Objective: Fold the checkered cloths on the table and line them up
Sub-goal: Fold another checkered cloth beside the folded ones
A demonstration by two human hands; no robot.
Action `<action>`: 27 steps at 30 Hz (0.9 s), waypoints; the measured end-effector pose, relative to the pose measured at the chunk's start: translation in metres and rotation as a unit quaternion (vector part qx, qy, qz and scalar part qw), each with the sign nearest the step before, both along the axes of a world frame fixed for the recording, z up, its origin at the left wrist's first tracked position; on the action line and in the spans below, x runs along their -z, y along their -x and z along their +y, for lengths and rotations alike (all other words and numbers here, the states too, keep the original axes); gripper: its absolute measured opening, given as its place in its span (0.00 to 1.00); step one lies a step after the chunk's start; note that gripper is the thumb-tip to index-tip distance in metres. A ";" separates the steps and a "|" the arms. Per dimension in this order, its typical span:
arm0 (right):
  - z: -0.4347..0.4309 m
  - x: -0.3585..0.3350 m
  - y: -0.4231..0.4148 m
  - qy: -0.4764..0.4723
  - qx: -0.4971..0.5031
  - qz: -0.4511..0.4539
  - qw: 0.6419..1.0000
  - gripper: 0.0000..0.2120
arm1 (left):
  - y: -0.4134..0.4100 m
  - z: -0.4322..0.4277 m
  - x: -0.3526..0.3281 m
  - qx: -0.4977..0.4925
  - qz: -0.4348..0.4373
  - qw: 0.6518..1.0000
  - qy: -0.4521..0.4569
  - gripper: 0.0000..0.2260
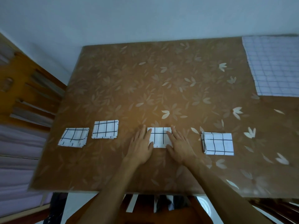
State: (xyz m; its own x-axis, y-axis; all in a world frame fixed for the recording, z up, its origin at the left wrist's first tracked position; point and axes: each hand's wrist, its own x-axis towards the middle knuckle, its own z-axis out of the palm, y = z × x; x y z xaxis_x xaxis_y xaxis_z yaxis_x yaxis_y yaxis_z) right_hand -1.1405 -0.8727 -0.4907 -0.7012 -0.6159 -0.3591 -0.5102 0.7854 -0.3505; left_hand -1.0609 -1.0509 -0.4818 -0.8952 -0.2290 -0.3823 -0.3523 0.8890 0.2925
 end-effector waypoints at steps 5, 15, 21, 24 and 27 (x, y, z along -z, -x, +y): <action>0.007 -0.052 0.006 -0.005 0.016 -0.058 0.998 0.16 | 0.010 -0.010 -0.048 0.008 -0.006 0.999 -0.033 0.27; 0.063 -0.133 0.009 0.114 0.121 -0.077 0.983 0.15 | 0.030 0.039 -0.120 0.006 0.038 0.993 -0.108 0.13; 0.146 -0.157 -0.016 0.182 0.218 -0.041 0.958 0.13 | 0.026 0.106 -0.144 0.013 0.100 0.982 -0.161 0.08; 0.194 -0.165 -0.039 0.183 0.269 -0.026 0.945 0.15 | 0.017 0.150 -0.154 0.006 0.065 0.981 -0.183 0.06; 0.247 -0.171 -0.066 0.168 0.283 -0.006 0.944 0.16 | 0.000 0.198 -0.161 0.031 0.043 0.987 -0.153 0.11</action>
State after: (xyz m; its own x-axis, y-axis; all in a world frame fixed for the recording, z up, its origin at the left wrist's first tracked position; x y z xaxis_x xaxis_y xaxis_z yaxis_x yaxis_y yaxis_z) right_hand -1.0744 -0.6259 -0.3201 -0.9493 -0.2242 -0.2202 -0.0367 0.7750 -0.6310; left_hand -1.0607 -0.8532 -0.3212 -0.9358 -0.0582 -0.3477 -0.2626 0.7733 0.5771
